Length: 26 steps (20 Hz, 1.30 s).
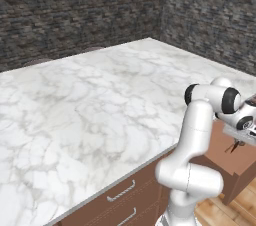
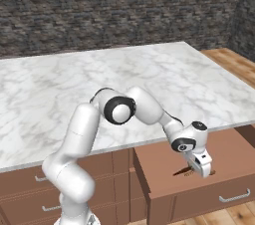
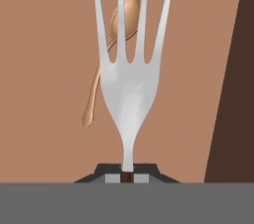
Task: Organize the utensils by type. Pick up the wooden spoons from the counter and place them in the open cabinet. Then pick up the metallic utensils from the counter and place them in the open drawer.
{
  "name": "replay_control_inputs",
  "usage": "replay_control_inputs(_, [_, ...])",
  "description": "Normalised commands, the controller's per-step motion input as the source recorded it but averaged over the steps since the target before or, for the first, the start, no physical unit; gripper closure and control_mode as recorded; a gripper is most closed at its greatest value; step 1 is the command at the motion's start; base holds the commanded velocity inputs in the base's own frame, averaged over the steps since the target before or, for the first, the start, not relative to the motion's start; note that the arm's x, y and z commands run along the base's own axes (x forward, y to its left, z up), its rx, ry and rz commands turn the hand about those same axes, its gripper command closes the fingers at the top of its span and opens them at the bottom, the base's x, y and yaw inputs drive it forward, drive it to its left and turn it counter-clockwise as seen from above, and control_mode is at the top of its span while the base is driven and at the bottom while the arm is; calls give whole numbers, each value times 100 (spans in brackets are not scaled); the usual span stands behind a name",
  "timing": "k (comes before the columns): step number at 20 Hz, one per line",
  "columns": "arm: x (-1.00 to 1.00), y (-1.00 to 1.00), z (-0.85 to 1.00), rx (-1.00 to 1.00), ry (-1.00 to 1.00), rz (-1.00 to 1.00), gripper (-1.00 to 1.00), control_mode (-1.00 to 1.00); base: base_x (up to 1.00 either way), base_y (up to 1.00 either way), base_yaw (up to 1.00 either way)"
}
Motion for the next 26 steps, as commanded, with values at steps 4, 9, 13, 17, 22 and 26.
replay_control_inputs(4, [1, 0, -24, 0, 0, 0, 100, -100, 0, 0, 0])
replay_control_inputs(9, [7, 0, -21, 0, 2, 0, 100, -100, 0, 0, 0])
replay_control_inputs(13, [10, 0, -24, 0, 7, 0, 100, -100, 0, 0, 0])
replay_control_inputs(17, [9, 0, -25, 0, 6, 0, 100, -100, 0, 0, 0])
replay_control_inputs(22, [9, -2, -26, 0, 6, 0, 100, -100, 0, 0, 0])
replay_control_inputs(26, [8, -5, -28, 0, 6, 0, 100, -100, 0, 0, 0])
